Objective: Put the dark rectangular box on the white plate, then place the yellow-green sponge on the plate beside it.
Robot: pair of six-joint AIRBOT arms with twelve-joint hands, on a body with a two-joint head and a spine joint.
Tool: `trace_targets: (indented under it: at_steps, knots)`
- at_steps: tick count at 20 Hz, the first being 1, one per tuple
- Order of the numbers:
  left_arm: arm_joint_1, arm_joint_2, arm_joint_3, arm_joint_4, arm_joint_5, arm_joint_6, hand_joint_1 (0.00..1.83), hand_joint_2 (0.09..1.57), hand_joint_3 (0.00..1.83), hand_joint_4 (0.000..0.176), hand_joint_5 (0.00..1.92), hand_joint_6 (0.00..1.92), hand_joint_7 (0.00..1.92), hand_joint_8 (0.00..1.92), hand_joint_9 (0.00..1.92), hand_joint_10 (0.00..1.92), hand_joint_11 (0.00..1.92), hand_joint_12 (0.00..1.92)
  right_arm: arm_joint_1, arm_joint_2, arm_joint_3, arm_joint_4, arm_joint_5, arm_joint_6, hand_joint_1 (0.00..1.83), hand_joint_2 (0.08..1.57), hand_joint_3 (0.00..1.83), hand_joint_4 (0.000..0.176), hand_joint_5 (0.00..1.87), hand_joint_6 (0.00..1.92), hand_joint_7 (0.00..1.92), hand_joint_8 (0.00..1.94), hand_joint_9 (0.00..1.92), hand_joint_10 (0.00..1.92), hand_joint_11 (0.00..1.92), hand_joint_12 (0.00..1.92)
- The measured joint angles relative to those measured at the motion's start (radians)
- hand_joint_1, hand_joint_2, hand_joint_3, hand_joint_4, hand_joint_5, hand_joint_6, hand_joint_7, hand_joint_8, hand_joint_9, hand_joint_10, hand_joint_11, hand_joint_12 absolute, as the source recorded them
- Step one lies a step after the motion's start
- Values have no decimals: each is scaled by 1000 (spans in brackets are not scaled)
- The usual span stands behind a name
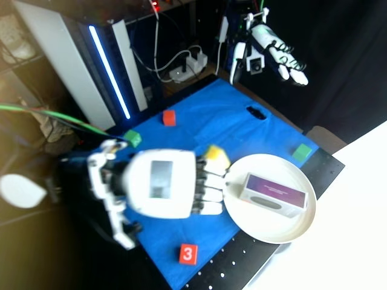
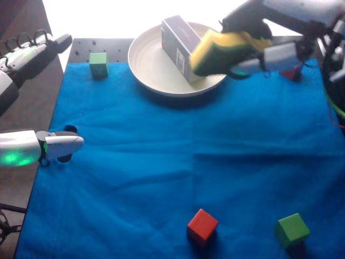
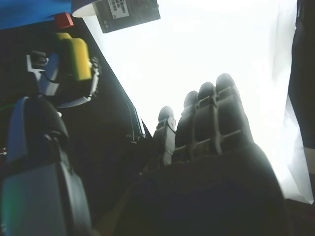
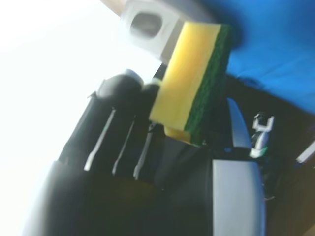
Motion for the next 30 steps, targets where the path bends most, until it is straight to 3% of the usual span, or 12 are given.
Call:
trace_targets:
  at_steps: [3,4,5,7,9,11,15,16,18,20,27,30]
  knots:
    - [0,0,0,-2,0,0,790,910,4,150,0,0,0,0,0,0,0,0,26,-54,34,16,10,0,1099,1119,0,0,957,1056,770,1530,797,1761,825,1920]
    - [0,0,0,-2,0,0,804,909,3,157,0,0,0,0,0,0,0,0,29,-70,42,23,9,0,1106,1119,0,0,955,1057,753,1543,783,1765,811,1921]
    - [0,-2,0,-1,0,0,800,902,0,146,0,0,0,0,0,0,0,0,35,-94,58,35,7,0,1077,1129,3,0,932,1097,703,1454,710,1604,710,1832]
    - [0,-11,3,1,2,-3,784,908,2,139,0,0,0,0,0,0,0,0,42,-124,77,74,4,0,1086,1129,0,0,936,1094,739,1395,765,1535,778,1798]
    - [0,-12,4,0,8,-8,778,916,5,142,0,0,0,0,0,0,0,0,46,-142,87,94,2,-1,1101,1134,1,0,928,1106,914,1358,1071,1555,1115,1740]
    - [0,-12,8,-4,8,-14,780,919,6,138,7,3,0,0,0,0,0,0,46,-161,98,103,2,-1,1109,1131,0,0,940,1085,1100,1205,1336,1398,1382,1594]
    - [0,-12,8,-1,8,-14,781,916,3,156,2,1,0,0,0,0,0,0,47,-186,109,103,-1,-1,1122,1127,0,0,944,1074,1107,1175,1261,1404,1269,1627]
    - [0,-12,8,-2,8,-14,784,921,5,142,1,0,0,0,0,0,0,0,47,-187,112,101,1,-1,1131,1124,0,0,950,1067,1092,1162,1247,1404,1251,1645]
    - [0,-12,8,-2,8,-16,788,919,3,135,5,2,0,0,0,0,0,0,47,-185,124,103,-3,-2,1129,1126,1,0,946,1076,1100,1198,1259,1461,1265,1691]
    - [0,-12,8,-1,8,-18,797,910,0,147,7,2,0,0,0,0,0,0,47,-185,132,103,-16,-2,1131,1131,1,0,935,1092,1073,1228,1231,1492,1232,1715]
    - [0,-18,14,-1,5,-25,745,907,0,159,9,3,0,0,0,0,5,2,47,-196,163,92,-60,-2,1123,1125,0,0,945,1077,1044,1199,1217,1424,1234,1657]
    - [0,-18,14,3,7,-29,751,911,1,145,1,0,0,0,0,0,0,0,47,-198,171,92,-80,-2,1124,1129,1,0,938,1080,966,1186,1116,1406,1135,1654]
